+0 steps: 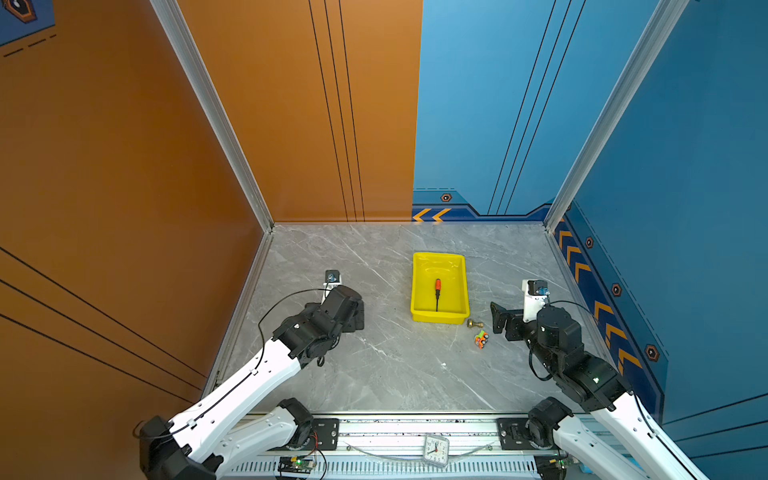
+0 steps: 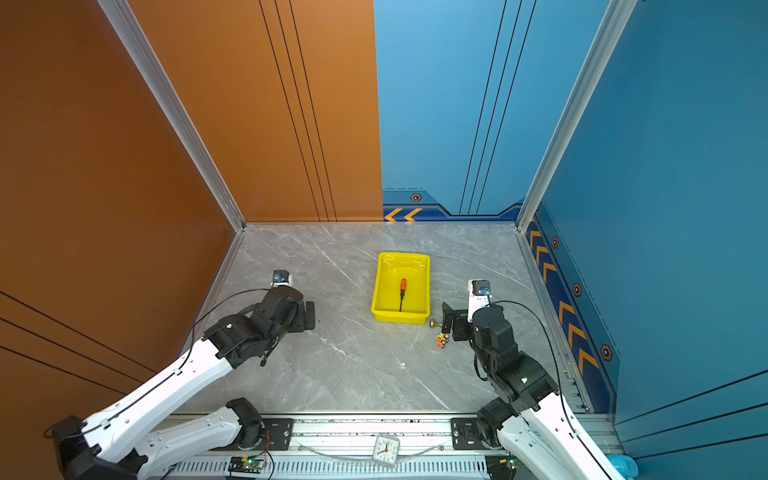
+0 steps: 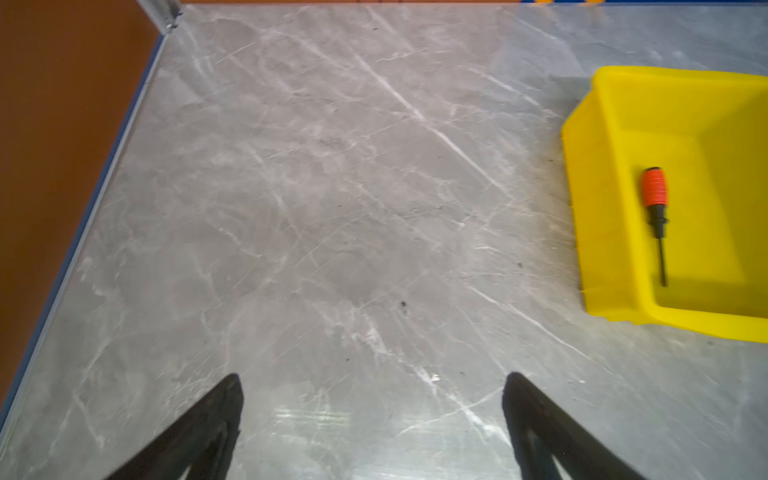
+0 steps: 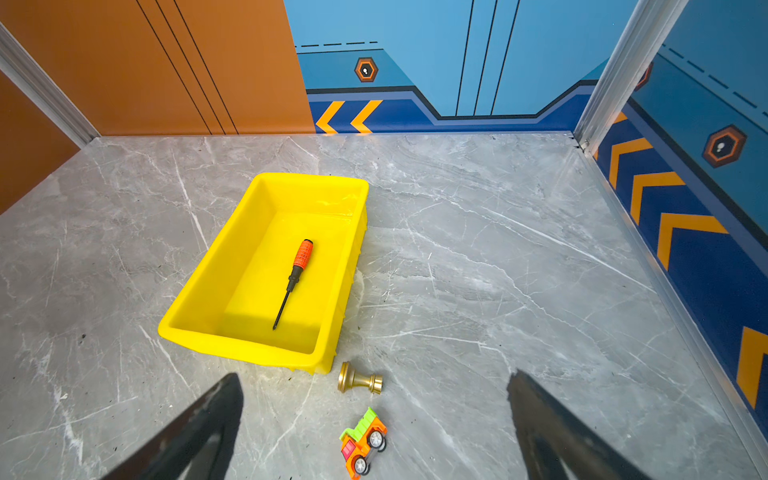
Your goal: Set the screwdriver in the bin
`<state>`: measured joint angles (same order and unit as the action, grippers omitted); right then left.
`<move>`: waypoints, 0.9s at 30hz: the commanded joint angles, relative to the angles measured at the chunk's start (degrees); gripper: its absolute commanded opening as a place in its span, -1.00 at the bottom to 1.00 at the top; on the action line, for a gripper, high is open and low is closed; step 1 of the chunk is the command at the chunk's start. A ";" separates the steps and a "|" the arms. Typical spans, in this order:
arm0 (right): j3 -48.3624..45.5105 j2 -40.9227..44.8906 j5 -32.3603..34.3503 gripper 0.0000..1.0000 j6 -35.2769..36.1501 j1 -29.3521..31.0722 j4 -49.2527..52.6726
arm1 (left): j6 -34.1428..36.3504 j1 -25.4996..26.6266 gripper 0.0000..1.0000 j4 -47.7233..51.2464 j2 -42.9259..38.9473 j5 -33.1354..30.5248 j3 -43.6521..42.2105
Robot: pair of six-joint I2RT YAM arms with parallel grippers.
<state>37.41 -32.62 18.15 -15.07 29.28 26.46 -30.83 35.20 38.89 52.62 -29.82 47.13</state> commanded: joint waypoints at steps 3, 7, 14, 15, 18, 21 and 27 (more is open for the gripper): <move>-5.91 2.54 6.50 1.00 0.71 -0.26 -3.89 | 5.87 -7.16 0.96 -8.56 -10.78 -1.19 -10.32; -10.39 4.83 9.32 1.00 0.37 -0.70 -7.20 | 12.78 -10.82 0.96 -12.94 -16.08 -2.37 -16.80; -20.56 5.13 12.05 1.00 10.16 -2.19 -23.07 | 19.98 -22.23 0.96 -26.40 -16.01 2.43 -25.57; -21.30 3.72 12.59 1.00 10.75 -3.02 -25.15 | 20.92 -24.07 0.96 -27.51 -14.31 3.64 -25.63; -23.71 -2.51 9.82 1.00 11.98 -7.83 -32.42 | 22.79 -27.79 0.96 -37.37 -8.03 4.85 -27.44; -26.36 -8.64 3.36 1.00 11.42 -13.86 -41.42 | 23.78 -30.30 0.96 -47.73 -1.53 4.87 -30.24; -27.20 -21.83 -2.42 1.00 14.92 -19.96 -57.47 | 26.37 -32.58 0.96 -62.88 10.92 7.27 -29.47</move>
<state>10.39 -51.29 20.25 -2.96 11.07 -18.11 -7.11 3.27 -12.32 60.55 -25.34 16.93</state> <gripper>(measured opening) 0.999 0.980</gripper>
